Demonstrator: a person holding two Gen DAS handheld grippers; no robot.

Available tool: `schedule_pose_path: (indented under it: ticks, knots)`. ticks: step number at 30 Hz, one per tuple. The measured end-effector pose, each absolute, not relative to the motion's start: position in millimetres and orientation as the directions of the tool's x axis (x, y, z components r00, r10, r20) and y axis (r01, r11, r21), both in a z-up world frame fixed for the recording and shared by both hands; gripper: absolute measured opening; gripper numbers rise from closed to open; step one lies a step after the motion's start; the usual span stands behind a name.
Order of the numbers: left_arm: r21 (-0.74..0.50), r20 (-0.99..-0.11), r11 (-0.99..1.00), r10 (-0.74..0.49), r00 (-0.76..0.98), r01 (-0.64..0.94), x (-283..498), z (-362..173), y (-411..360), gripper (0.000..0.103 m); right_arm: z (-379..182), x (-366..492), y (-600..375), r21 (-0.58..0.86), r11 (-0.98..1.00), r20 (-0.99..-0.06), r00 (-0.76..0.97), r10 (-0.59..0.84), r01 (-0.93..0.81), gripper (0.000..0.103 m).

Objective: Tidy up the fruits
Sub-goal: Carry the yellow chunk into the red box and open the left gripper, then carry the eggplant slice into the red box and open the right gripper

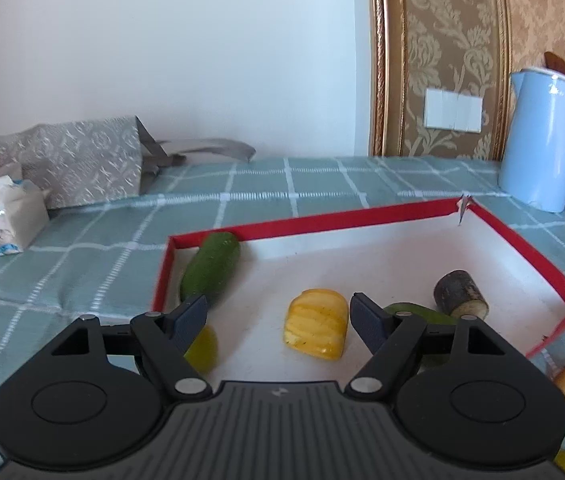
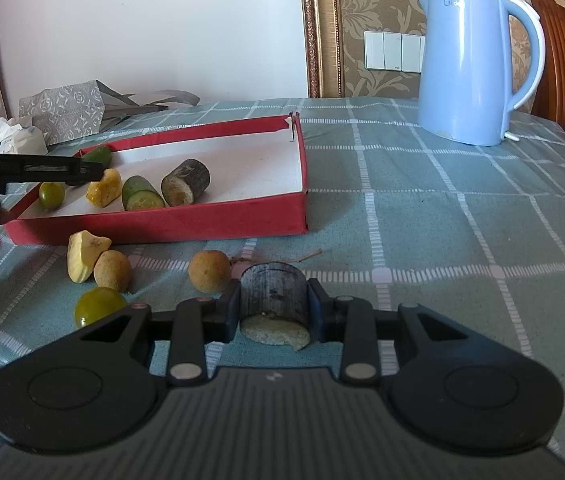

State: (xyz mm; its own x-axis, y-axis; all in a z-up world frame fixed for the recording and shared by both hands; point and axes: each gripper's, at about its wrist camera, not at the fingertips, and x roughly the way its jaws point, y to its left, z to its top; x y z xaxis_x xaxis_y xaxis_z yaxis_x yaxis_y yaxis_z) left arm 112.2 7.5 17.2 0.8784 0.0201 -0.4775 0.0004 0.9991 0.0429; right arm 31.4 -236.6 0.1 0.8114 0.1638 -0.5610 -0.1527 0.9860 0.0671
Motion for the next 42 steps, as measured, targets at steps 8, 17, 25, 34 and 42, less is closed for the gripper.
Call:
schedule_pose_path:
  ticks: [8, 17, 25, 34, 42]
  knots:
    - [-0.012, -0.467, 0.999, -0.035, 0.884, 0.033, 64.0, 13.2, 18.5, 0.083, 0.0, 31.7, -236.6, 0.064, 0.986, -0.561, 0.811, 0.162, -0.153, 0.033]
    - [-0.013, -0.469, 0.998, -0.063, 0.881, 0.065, 31.1, 6.3, 19.5, 0.088, -0.5, 31.5, -234.9, 0.053, 0.987, -0.563, 0.812, 0.156, -0.153, 0.033]
    - [-0.006, -0.512, 0.994, -0.094, 0.854, 0.106, 26.6, -1.6, 17.6, 0.088, 2.2, 25.9, -234.8, 0.021, 0.991, -0.533, 0.837, 0.125, -0.134, 0.032]
    - [-0.02, -0.571, 0.991, -0.123, 0.812, 0.136, 33.0, -10.2, 14.2, 0.088, 30.8, 35.6, -228.2, -0.063, 0.986, -0.464, 0.879, 0.106, -0.152, 0.032]
    - [-0.01, -0.594, 0.989, -0.125, 0.795, 0.149, 35.4, -13.8, 9.8, 0.092, 49.7, 90.3, -209.1, -0.105, 0.977, -0.446, 0.887, 0.12, -0.185, 0.032]
